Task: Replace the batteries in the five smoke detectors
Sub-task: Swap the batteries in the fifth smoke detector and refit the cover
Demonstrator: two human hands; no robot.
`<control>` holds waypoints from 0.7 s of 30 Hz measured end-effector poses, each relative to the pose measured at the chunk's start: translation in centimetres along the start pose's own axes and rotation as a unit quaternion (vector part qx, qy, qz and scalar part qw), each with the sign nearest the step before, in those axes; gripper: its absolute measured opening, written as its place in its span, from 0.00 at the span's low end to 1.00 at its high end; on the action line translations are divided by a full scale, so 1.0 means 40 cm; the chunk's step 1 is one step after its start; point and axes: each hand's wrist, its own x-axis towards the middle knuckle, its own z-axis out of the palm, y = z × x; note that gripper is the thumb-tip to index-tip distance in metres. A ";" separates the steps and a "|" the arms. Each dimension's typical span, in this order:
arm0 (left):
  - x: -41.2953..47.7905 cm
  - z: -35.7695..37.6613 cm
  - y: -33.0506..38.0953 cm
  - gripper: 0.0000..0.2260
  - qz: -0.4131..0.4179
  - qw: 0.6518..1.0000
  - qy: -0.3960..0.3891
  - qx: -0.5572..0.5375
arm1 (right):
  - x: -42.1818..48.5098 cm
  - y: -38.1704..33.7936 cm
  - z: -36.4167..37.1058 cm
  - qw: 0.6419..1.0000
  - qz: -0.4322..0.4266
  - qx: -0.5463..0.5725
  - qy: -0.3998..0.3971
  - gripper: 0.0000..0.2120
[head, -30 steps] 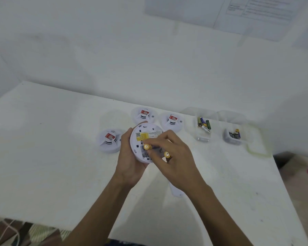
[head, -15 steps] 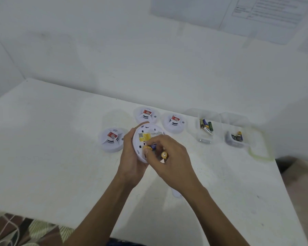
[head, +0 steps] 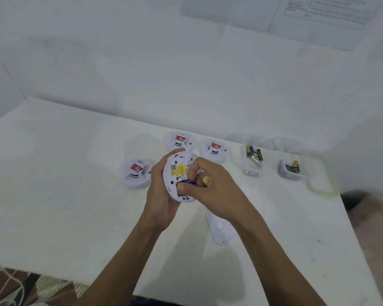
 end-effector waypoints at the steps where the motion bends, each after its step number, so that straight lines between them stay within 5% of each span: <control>1: 0.002 0.000 0.001 0.22 -0.004 1.000 0.001 -0.005 | 0.001 -0.001 0.000 1.000 -0.002 -0.009 -0.001 0.12; 4: 0.004 -0.002 -0.001 0.28 -0.023 1.000 0.002 -0.018 | -0.004 -0.003 0.006 0.999 -0.003 -0.030 0.013 0.12; 12: 0.008 -0.022 -0.012 0.25 -0.034 0.999 0.006 -0.039 | -0.038 -0.011 0.005 0.999 -0.026 0.028 -0.007 0.06; 21: 0.029 -0.022 0.000 0.23 -0.033 0.998 0.020 -0.046 | -0.043 0.010 0.024 0.977 -0.101 0.048 0.183 0.08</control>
